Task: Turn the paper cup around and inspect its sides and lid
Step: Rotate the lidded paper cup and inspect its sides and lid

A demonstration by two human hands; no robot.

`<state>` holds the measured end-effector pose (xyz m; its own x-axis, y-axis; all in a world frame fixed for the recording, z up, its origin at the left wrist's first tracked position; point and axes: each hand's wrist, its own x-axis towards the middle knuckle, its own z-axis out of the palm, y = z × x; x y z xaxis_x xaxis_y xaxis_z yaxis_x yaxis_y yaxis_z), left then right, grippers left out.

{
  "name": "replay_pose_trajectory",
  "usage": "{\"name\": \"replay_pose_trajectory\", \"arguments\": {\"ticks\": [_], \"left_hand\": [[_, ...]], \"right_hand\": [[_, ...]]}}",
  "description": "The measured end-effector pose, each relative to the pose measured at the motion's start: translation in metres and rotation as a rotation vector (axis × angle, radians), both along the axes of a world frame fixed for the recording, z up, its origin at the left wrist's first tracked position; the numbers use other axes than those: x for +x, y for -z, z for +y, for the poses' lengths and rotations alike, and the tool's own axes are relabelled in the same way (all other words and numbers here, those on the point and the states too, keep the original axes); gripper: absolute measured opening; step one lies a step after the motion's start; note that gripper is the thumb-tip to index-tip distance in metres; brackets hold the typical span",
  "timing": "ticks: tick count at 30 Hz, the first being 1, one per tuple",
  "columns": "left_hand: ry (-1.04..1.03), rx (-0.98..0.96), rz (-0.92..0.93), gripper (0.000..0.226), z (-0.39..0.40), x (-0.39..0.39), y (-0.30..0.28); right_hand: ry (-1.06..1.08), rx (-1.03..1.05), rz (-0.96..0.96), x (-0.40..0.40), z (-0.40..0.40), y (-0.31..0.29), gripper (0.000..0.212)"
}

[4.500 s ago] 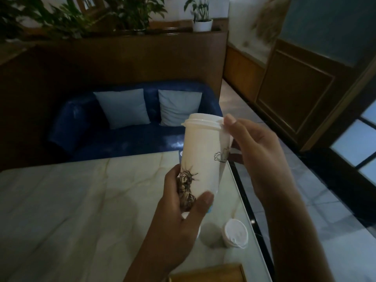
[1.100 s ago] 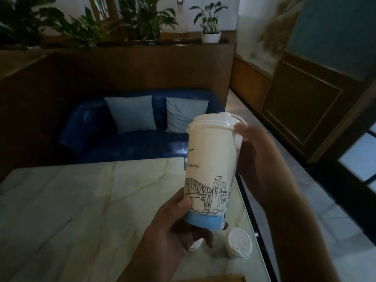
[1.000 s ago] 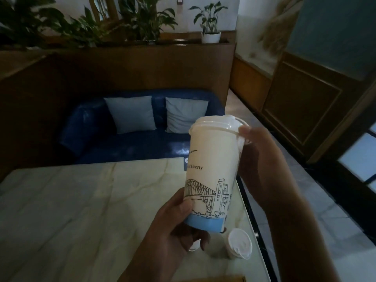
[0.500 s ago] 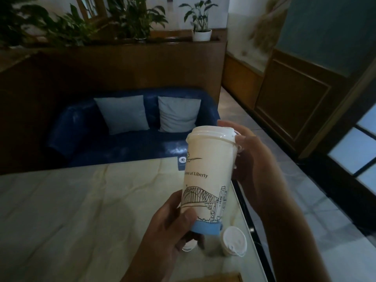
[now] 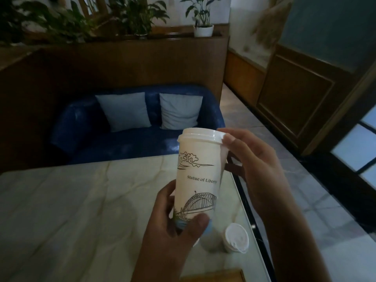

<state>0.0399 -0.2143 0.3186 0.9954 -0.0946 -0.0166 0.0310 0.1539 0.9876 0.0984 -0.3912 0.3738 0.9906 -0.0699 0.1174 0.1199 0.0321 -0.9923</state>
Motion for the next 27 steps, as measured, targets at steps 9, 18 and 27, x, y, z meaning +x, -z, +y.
{"name": "replay_pose_trajectory", "arguments": {"ticks": [9,18,27], "left_hand": [[-0.091,0.225,-0.093,0.089,-0.009,-0.006,0.0],[0.055,-0.101,0.1,0.047,0.003,0.006,0.004],[0.088,-0.106,0.049,0.04,0.006,0.003,0.007]], "right_hand": [[-0.03,0.014,0.071,-0.003,0.002,-0.003,0.056],[-0.034,0.128,0.088,-0.005,0.001,-0.005,0.053],[-0.033,0.129,0.108,-0.003,0.002,-0.006,0.056]]}}
